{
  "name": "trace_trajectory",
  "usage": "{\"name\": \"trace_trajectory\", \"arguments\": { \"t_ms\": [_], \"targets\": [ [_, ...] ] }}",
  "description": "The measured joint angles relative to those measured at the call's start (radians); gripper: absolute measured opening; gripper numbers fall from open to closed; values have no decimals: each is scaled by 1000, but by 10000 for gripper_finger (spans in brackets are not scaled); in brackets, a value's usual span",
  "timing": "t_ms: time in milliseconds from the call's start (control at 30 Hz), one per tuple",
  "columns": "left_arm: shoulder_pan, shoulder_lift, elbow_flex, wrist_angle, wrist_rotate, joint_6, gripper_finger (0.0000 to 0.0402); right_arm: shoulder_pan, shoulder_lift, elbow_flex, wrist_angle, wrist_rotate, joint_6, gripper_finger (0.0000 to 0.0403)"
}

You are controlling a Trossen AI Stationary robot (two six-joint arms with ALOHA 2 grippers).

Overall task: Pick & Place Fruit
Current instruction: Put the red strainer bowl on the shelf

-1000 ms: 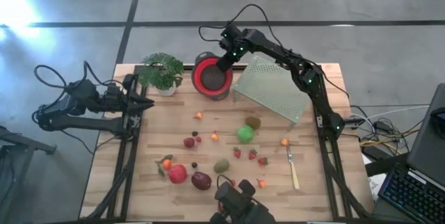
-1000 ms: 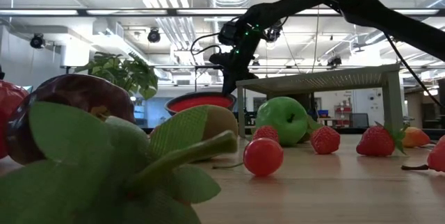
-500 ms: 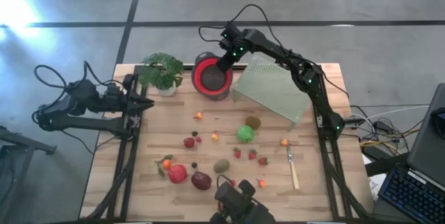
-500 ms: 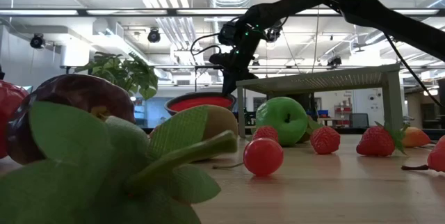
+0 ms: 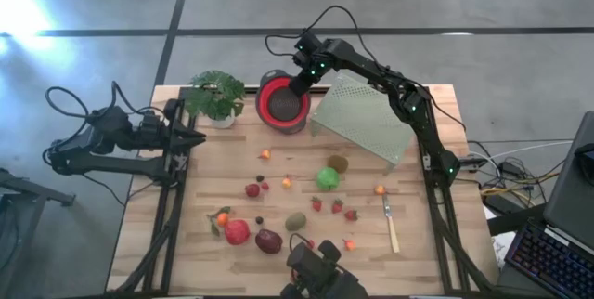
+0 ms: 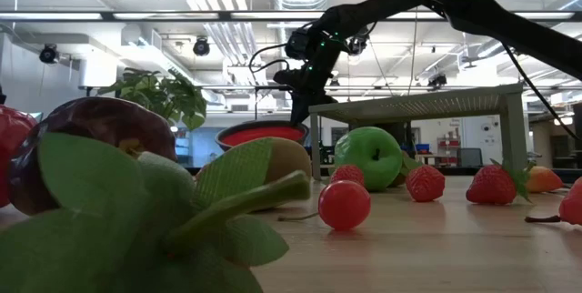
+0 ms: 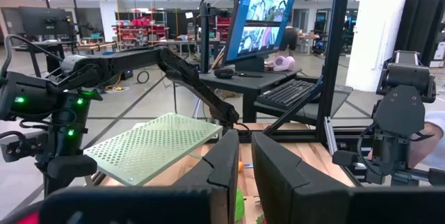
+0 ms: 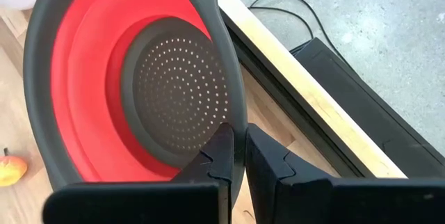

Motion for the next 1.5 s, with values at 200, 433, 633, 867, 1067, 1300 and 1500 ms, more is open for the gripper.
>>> {"name": "trace_trajectory", "arguments": {
  "t_ms": [200,433,633,867,1067,1300,1500],
  "targets": [
    [0,0,0,0,0,0,46,0,0,0,-3,0,0,13],
    [0,0,0,0,0,0,46,0,0,0,-4,0,0,13],
    [0,0,0,0,0,0,46,0,0,0,-17,0,-3,13],
    [0,0,0,0,0,0,46,0,0,0,-19,0,-3,13],
    [0,0,0,0,0,0,46,0,0,0,-19,-1,-3,13],
    [0,0,0,0,0,0,46,0,0,0,-18,-34,-4,13],
    [0,0,0,0,0,0,46,0,0,0,-18,-41,-4,13]
  ]
}}
